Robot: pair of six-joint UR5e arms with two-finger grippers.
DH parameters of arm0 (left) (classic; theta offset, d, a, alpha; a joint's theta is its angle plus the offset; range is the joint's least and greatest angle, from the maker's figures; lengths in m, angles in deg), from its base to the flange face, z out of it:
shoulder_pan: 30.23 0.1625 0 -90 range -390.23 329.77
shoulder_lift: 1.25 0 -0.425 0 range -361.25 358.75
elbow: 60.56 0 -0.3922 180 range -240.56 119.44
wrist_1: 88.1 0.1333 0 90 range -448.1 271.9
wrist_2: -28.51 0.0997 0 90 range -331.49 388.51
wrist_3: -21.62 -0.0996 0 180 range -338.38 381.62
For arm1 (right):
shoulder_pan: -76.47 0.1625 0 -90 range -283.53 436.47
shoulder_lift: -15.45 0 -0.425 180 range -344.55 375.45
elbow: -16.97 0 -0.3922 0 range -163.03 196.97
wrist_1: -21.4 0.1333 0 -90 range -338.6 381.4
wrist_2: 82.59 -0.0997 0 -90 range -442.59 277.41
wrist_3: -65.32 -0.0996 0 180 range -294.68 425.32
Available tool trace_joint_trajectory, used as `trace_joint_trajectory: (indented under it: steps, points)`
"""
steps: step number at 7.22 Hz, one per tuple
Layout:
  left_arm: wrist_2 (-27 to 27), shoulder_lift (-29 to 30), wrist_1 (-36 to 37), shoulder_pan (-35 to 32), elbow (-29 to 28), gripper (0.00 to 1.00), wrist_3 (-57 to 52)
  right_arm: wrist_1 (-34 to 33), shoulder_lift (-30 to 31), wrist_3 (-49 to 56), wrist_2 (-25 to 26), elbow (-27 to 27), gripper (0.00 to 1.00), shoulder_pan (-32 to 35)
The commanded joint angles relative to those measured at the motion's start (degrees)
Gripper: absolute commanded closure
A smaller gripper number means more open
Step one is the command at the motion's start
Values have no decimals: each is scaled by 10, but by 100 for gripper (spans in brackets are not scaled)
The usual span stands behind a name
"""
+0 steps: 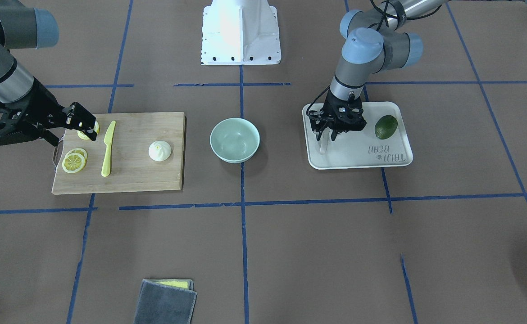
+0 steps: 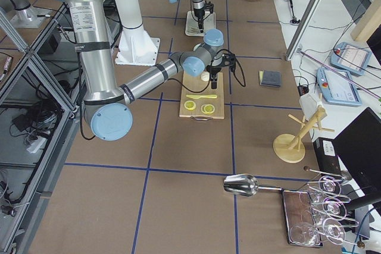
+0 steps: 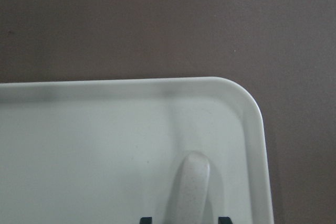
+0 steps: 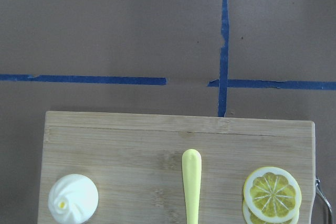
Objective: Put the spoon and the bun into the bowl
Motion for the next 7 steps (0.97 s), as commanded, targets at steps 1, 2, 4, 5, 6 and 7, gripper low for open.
trace_joint_trajectory:
  steps: [1,2,4,5,6,7]
  points:
    - [-1,-1,1,2,2,73,0,0,0,-1,11,-2,0,-16]
    - [-1,-1,2,2,8,86,0,0,0,-1,14,-3,0,-22]
    - [-1,-1,25,1,21,100,1,0,0,-4,15,-5,0,-31]
    - [-1,2,65,-2,50,100,0,0,-1,-4,24,-8,0,-37]
    - [-2,6,118,-6,77,100,0,0,-5,-3,34,-13,0,-48]
    - [-3,20,153,-29,93,100,-5,0,-19,-5,40,-29,0,-52]
